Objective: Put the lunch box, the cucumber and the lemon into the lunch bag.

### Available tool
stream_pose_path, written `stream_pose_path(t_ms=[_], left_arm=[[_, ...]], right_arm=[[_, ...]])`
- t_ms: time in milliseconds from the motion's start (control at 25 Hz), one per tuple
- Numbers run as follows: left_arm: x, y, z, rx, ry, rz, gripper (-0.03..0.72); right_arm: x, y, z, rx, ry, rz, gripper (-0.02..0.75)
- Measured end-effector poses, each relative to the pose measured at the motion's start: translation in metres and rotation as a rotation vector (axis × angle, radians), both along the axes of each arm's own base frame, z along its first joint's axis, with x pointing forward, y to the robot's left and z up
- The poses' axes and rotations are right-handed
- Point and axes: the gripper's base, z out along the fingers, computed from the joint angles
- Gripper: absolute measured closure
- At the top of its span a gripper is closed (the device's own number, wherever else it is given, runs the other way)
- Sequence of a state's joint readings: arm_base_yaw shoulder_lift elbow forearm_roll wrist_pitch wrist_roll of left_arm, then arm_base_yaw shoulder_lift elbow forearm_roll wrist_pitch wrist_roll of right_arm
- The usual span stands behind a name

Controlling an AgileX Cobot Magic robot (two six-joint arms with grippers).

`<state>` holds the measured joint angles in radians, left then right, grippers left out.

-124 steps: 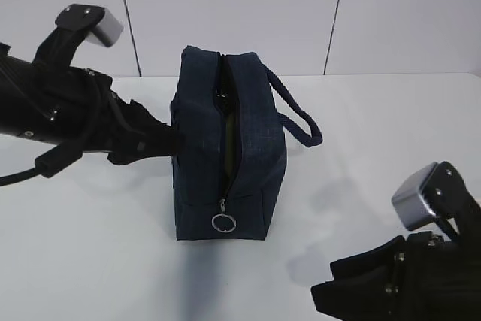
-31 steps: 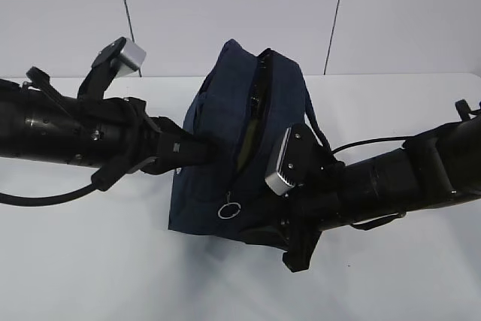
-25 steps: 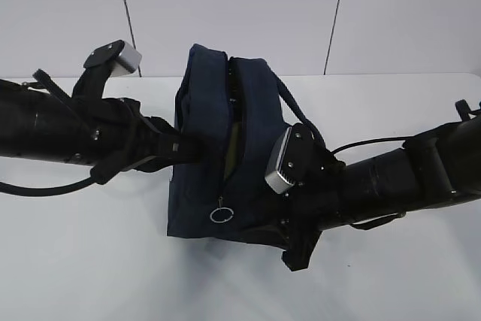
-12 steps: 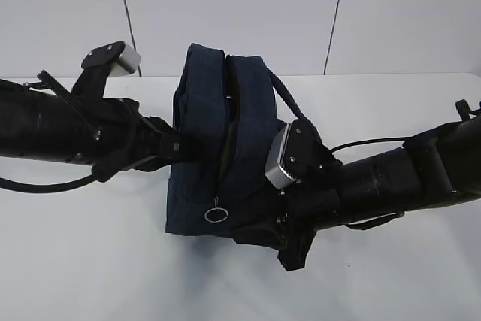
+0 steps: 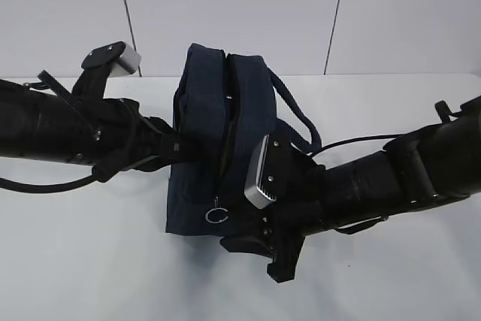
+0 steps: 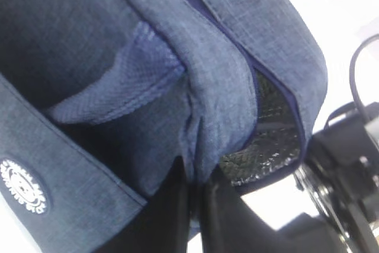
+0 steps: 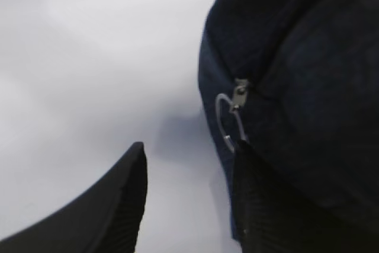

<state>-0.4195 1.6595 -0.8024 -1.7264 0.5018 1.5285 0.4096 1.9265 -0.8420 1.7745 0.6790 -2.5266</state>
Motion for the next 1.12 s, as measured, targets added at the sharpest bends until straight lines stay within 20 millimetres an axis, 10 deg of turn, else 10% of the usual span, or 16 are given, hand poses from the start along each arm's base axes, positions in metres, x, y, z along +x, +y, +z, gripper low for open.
stream_pose_path(t_ms=[1120], left_arm=[[0.000, 0.000, 0.000, 0.001, 0.001, 0.003, 0.692]], right_arm=[[0.025, 0.017, -0.010, -0.001, -0.026, 0.010, 0.375]])
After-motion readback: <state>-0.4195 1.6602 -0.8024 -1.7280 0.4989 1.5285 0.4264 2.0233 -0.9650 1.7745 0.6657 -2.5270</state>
